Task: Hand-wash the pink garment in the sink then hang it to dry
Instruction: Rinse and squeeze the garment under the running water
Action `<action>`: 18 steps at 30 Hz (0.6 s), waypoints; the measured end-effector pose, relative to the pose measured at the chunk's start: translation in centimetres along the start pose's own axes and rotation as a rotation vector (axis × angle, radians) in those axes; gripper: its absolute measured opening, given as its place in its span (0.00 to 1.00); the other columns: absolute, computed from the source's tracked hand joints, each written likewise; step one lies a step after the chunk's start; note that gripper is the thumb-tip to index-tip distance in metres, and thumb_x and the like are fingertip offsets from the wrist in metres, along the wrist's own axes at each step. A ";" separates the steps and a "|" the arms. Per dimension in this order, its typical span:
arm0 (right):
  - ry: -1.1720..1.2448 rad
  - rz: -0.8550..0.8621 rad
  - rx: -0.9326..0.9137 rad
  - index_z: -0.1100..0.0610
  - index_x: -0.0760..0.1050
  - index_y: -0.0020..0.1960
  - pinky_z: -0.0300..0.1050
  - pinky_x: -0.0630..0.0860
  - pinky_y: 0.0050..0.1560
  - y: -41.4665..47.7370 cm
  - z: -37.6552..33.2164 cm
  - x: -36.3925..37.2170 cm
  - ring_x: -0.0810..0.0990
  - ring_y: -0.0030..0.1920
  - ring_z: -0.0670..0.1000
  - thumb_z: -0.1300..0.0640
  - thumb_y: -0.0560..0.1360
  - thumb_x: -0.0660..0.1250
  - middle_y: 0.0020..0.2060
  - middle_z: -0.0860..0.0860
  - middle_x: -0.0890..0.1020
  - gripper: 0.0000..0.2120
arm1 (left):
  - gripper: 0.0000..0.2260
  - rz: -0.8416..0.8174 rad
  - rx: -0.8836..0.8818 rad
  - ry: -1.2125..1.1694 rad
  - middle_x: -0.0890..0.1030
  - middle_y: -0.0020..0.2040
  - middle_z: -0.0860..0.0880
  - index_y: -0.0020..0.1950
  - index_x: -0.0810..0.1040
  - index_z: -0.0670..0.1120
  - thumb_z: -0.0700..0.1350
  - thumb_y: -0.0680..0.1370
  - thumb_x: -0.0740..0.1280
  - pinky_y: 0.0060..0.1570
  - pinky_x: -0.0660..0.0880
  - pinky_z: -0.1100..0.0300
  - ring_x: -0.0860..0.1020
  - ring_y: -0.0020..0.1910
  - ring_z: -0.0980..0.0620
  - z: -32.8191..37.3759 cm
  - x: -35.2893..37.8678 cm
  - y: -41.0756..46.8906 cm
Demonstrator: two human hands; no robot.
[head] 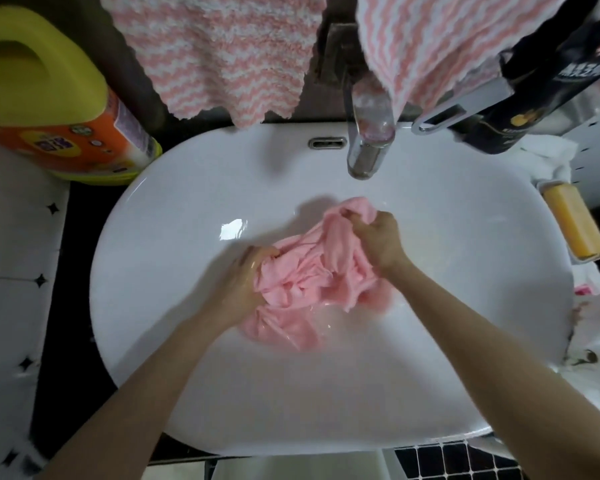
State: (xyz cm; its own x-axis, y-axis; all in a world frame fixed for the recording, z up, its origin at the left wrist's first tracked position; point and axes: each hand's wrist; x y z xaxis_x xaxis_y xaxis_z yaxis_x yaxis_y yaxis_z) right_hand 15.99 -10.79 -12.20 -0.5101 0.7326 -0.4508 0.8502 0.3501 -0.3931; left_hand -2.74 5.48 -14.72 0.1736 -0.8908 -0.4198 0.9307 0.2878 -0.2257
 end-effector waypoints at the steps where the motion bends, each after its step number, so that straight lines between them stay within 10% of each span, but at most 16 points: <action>1: 0.098 -0.040 0.020 0.55 0.81 0.42 0.44 0.79 0.41 -0.5 -0.1 -1.4 0.82 0.37 0.46 0.54 0.76 0.67 0.38 0.53 0.84 0.08 | 0.26 -0.022 0.025 -0.022 0.74 0.57 0.61 0.57 0.69 0.63 0.49 0.63 0.72 0.56 0.69 0.66 0.72 0.56 0.65 0.3 -1.0 -0.1; 5: 0.237 -0.228 0.182 0.56 0.79 0.52 0.48 0.81 0.45 -0.6 0.5 -5.1 0.84 0.44 0.51 0.55 0.75 0.69 0.48 0.56 0.84 0.07 | 0.27 -0.057 0.026 0.037 0.73 0.59 0.68 0.57 0.67 0.71 0.48 0.66 0.72 0.57 0.67 0.73 0.71 0.60 0.68 0.5 -2.7 -0.8; 10: -0.664 0.142 -0.171 0.54 0.68 0.69 0.56 0.70 0.58 -1.1 2.3 -7.1 0.74 0.59 0.62 0.41 0.71 0.69 0.62 0.57 0.74 0.31 | 0.25 0.395 0.189 0.558 0.74 0.61 0.43 0.59 0.73 0.44 0.32 0.63 0.67 0.62 0.68 0.46 0.69 0.63 0.43 1.0 -1.8 -2.1; 14: -0.725 0.032 -0.797 0.51 0.61 0.73 0.59 0.64 0.65 -5.5 3.9 -5.2 0.68 0.68 0.62 0.32 0.73 0.56 0.70 0.57 0.68 0.35 | 0.30 0.190 0.320 0.715 0.65 0.73 0.42 0.72 0.67 0.50 0.60 0.72 0.63 0.69 0.56 0.37 0.60 0.73 0.39 2.2 0.0 -1.8; 18: -1.116 -0.308 -0.829 0.48 0.54 0.77 0.80 0.52 0.63 -5.5 8.6 -1.6 0.53 0.75 0.65 0.20 0.61 0.53 0.76 0.60 0.54 0.52 | 0.47 -0.149 0.220 1.056 0.59 0.76 0.41 0.77 0.52 0.55 0.77 0.62 0.51 0.67 0.50 0.31 0.56 0.74 0.35 -0.8 1.3 -0.1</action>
State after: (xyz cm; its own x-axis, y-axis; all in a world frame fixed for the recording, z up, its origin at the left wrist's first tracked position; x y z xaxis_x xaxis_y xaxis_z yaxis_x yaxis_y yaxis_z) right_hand 10.99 -18.85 -16.18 -0.1879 -0.1341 -0.9730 0.3186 0.9288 -0.1896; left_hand -2.87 4.62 -15.96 -0.2123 -0.1298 -0.9685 0.9749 0.0393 -0.2190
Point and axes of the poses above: each hand's wrist, its own y-axis towards the middle knuckle, its own x-axis out of the palm, z = x × y
